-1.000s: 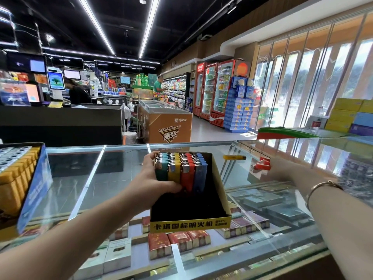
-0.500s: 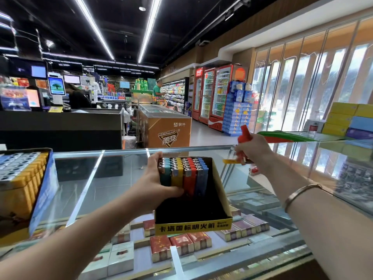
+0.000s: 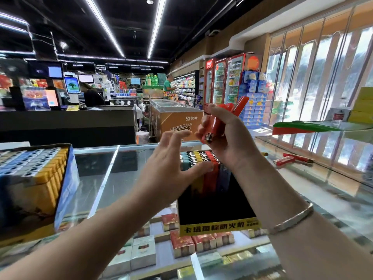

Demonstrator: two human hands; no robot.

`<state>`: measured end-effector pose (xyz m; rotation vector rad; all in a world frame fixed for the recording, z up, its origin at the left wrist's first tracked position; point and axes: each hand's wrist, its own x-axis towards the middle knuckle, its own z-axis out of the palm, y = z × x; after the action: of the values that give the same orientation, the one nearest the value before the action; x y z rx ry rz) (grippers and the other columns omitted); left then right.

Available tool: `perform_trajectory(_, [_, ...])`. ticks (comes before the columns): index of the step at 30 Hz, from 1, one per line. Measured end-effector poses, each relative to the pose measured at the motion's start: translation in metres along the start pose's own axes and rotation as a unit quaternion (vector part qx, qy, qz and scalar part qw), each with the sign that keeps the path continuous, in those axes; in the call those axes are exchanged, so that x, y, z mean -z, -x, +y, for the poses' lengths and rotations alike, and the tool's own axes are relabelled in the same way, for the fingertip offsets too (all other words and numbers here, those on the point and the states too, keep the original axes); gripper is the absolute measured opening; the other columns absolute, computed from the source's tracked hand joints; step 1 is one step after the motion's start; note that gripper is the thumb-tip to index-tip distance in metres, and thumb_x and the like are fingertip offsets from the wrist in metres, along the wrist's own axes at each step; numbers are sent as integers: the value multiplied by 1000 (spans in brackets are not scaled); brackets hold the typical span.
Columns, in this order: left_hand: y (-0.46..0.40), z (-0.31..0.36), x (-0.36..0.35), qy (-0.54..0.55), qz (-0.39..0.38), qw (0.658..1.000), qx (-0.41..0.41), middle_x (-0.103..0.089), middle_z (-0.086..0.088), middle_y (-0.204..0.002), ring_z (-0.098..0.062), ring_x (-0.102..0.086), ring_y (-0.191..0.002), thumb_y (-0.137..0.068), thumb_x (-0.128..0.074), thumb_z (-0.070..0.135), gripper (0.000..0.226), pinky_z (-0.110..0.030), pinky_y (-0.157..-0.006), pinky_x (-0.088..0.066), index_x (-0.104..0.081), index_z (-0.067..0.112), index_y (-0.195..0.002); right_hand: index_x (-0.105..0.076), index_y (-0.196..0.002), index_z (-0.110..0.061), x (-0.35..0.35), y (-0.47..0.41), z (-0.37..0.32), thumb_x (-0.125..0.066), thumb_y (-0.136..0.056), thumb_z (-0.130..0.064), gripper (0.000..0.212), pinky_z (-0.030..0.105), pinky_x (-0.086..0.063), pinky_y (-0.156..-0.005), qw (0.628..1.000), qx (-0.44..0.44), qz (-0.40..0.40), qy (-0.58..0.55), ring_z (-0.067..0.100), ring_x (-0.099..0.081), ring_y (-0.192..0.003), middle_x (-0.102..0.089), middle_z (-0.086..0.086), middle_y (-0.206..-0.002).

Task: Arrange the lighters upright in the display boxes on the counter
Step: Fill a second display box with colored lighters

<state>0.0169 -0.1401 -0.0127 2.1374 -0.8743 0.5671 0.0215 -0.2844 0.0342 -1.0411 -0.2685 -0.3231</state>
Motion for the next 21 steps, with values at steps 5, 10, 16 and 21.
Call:
perform_trajectory(5, [3,11,3,5,112,989,-95,-47,26,-89,12,-48,-79,-75,-49,61,52,-6,-69,-34,-33,36,-118,-54,-84,-7,-11,11,3,-64,-76,-30,27,26,-55,-63,997,-6,-60,48,12,-62,-59,-61,-1,-59])
perform_trajectory(10, [2,15,12,81,154,980,-96,-59,21,-81,-1,-60,-75,-80,-66,29,29,-17,-66,-51,-56,29,-108,-53,-80,-9,-16,12,3,-64,-65,-40,36,31,-52,-72,998,-10,-57,29,13,-59,-61,-58,-3,-57])
perform_trajectory(16, [-3,18,21,335,143,931,-17,-66,9,-69,-3,-61,-67,-87,-57,10,18,-17,-63,-51,-63,26,-93,-69,-56,-14,-10,11,1,-57,-82,-41,39,24,-47,-46,996,-21,-52,69,17,-54,-49,-62,7,-59])
perform_trajectory(21, [-5,11,25,392,142,908,23,-69,6,-69,-2,-62,-66,-89,-51,1,20,-11,-66,-50,-66,13,-85,-54,-69,-15,6,5,-6,-57,-89,-19,21,20,-39,-40,971,54,63,225,8,-44,-40,-50,-6,-46])
